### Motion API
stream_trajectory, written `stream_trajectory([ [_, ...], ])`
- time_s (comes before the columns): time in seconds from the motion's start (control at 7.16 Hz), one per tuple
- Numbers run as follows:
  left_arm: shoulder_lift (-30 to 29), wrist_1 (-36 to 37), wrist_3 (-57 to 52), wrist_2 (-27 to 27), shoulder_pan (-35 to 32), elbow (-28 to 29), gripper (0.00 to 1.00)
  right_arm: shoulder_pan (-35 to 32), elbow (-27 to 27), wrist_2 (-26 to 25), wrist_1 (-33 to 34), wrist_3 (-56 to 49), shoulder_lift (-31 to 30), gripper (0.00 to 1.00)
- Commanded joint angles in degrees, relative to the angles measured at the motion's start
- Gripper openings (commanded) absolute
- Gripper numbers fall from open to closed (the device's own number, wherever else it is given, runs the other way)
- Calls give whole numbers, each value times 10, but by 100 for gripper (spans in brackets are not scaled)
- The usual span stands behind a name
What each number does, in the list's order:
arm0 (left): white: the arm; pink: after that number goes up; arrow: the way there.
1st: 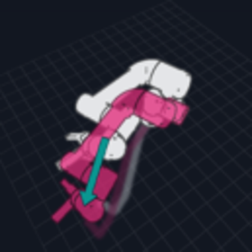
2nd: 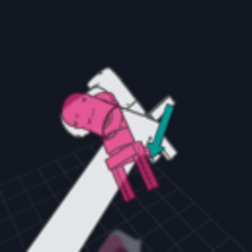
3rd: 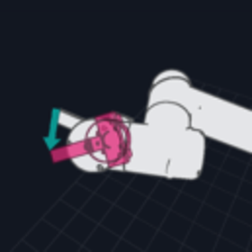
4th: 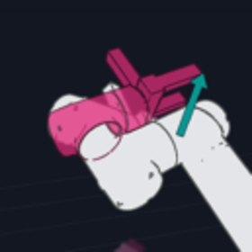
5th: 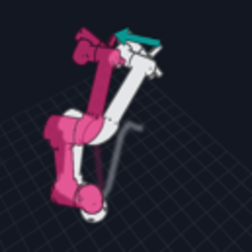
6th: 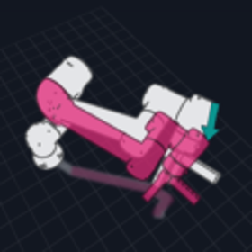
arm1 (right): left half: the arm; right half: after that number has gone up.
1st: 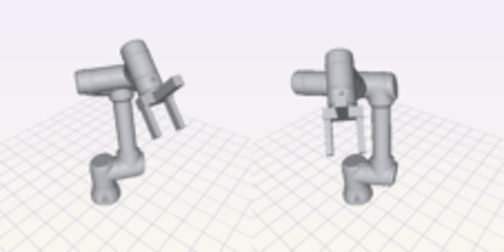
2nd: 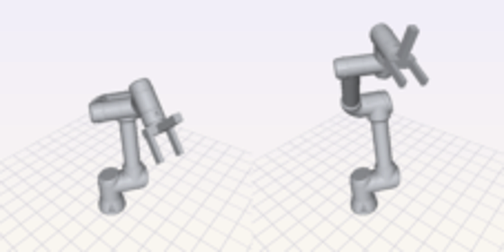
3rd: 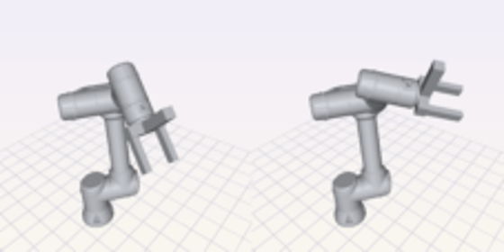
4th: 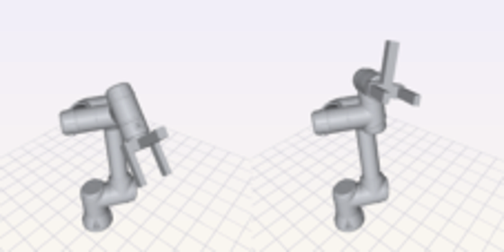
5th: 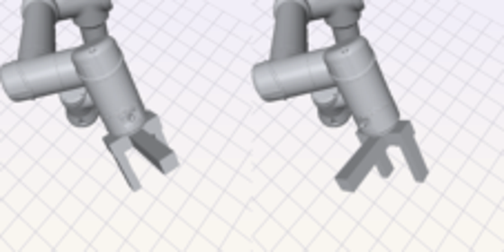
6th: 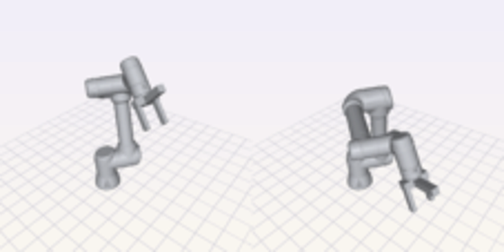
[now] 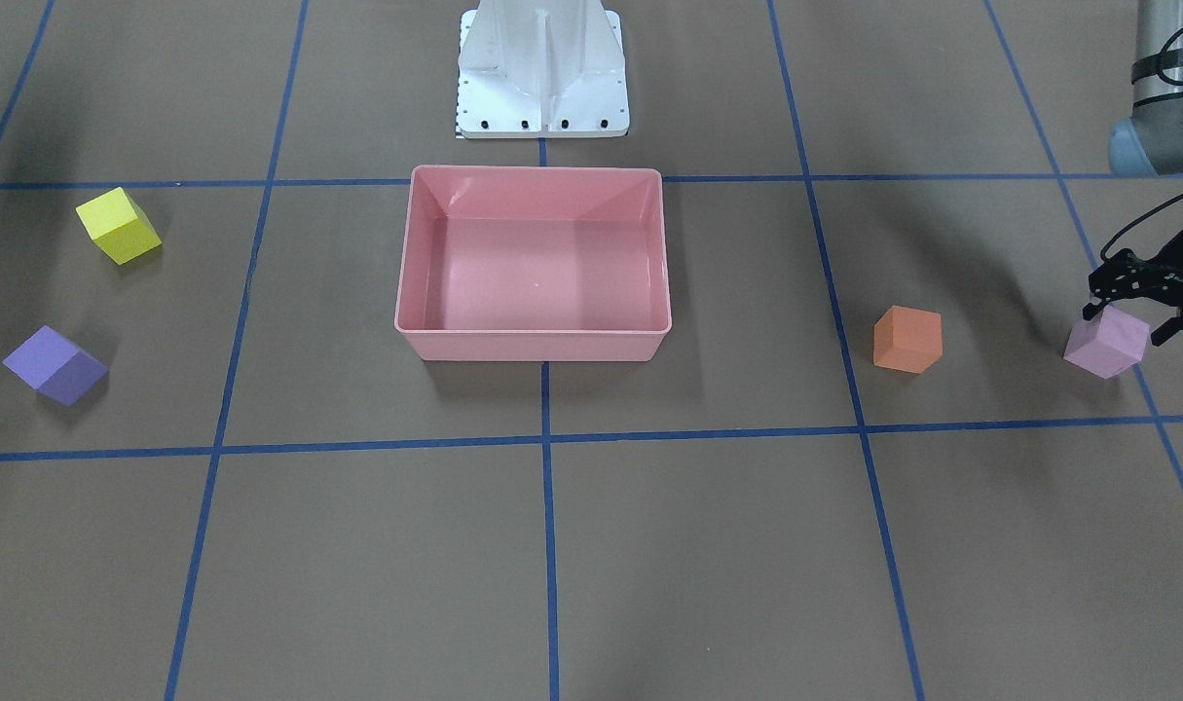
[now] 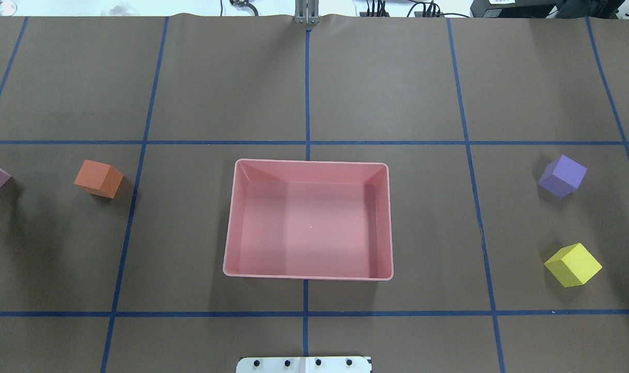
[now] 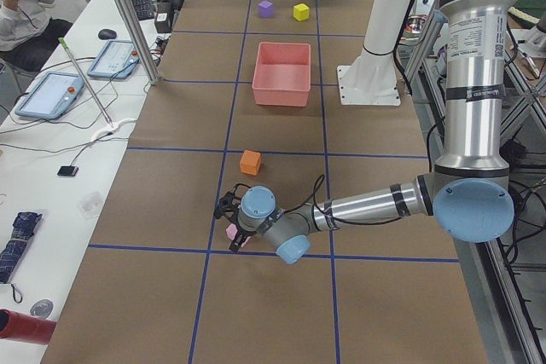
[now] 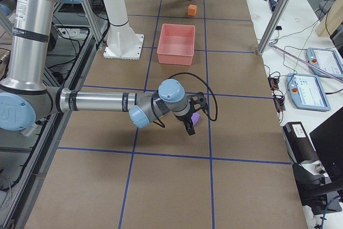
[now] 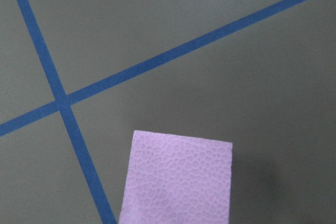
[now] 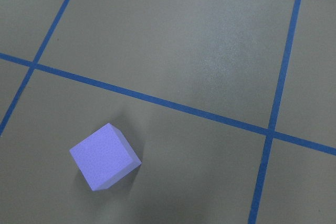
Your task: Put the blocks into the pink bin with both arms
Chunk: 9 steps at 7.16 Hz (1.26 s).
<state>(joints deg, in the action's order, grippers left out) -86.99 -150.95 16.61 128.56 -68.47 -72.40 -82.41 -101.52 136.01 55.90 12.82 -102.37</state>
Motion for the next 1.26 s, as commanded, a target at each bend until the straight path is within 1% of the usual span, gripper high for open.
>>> stream_trajectory([
  [0.0,-5,0,1,-12,0,0,99,0,1,-2,0,0,1,99],
  [0.14,-5,0,1,-13,0,-1,85,0,2,-2,0,0,1,100],
  [0.28,-5,-1,1,-13,1,-1,63,0,2,-2,0,0,1,100],
  [0.42,-5,-2,0,-13,1,-2,63,0,2,-2,0,0,1,99],
  [0.56,-5,-2,1,-9,1,-7,58,1,2,-2,0,0,1,99],
  [0.7,-6,1,6,-5,1,-22,44,0,2,-2,0,0,1,99],
  [0.84,-7,24,8,26,0,-53,42,0,2,0,0,1,1,100],
  [0.98,-6,84,10,56,-7,-117,42,1,2,2,0,2,2,99],
  [1.12,-7,180,20,54,-10,-205,42,0,2,3,1,11,5,99],
])
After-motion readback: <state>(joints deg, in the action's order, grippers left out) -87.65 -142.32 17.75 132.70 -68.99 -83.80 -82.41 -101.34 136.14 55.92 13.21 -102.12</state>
